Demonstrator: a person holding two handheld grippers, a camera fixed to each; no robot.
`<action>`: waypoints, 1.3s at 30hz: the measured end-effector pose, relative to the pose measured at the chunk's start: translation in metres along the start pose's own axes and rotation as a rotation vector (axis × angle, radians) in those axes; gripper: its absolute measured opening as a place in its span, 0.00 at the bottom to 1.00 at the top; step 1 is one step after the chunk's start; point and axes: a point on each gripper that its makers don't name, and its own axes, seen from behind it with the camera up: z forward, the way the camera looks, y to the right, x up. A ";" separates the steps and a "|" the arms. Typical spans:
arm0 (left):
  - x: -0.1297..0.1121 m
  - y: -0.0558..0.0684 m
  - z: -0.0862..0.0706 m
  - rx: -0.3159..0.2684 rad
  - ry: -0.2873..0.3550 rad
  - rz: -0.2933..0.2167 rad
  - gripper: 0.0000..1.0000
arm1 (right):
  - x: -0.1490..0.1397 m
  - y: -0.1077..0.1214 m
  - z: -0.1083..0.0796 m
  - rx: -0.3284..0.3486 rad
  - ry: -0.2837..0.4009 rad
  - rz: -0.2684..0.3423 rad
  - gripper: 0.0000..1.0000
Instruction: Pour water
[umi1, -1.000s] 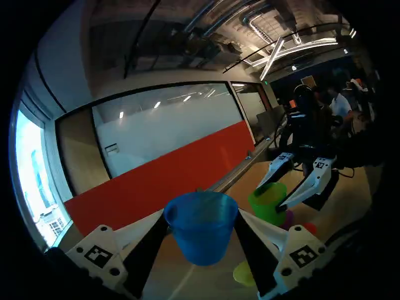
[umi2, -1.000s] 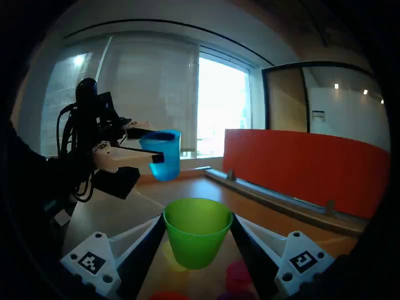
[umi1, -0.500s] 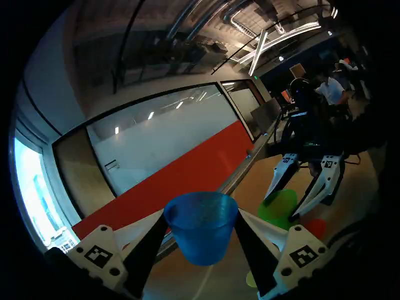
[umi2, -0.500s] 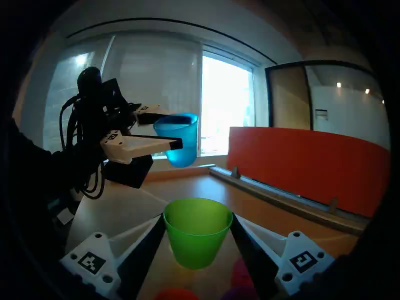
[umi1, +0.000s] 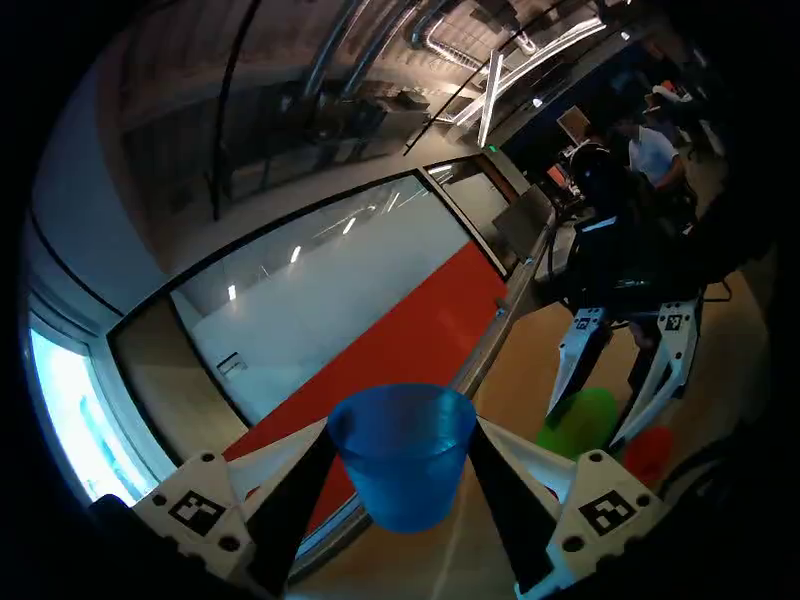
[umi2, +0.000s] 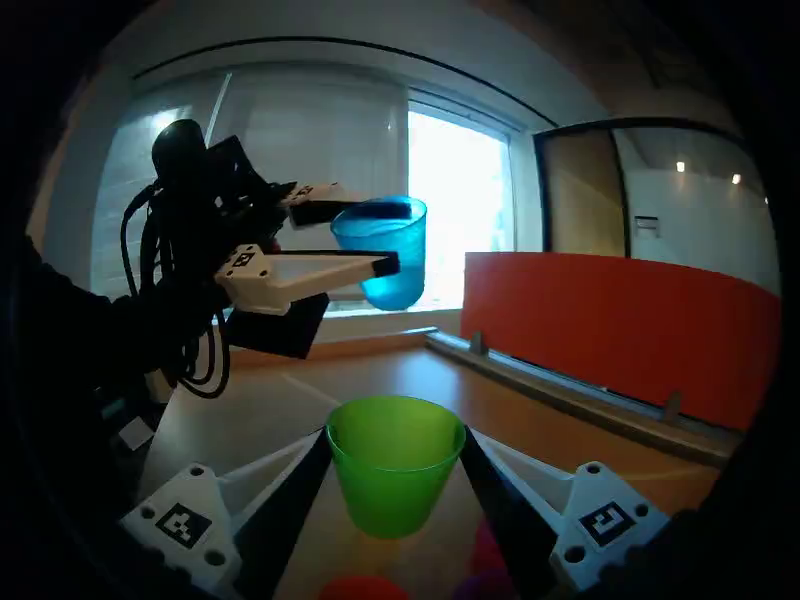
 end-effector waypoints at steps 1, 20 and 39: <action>0.001 0.000 0.000 -0.002 0.002 0.009 0.87 | 0.000 0.000 0.000 0.002 0.000 0.000 0.92; 0.015 0.010 0.015 -0.022 0.014 0.165 0.87 | -0.002 -0.006 -0.003 0.019 0.002 0.008 0.92; 0.023 0.008 0.021 -0.015 0.029 0.265 0.87 | -0.001 -0.010 -0.004 0.027 0.000 -0.008 0.92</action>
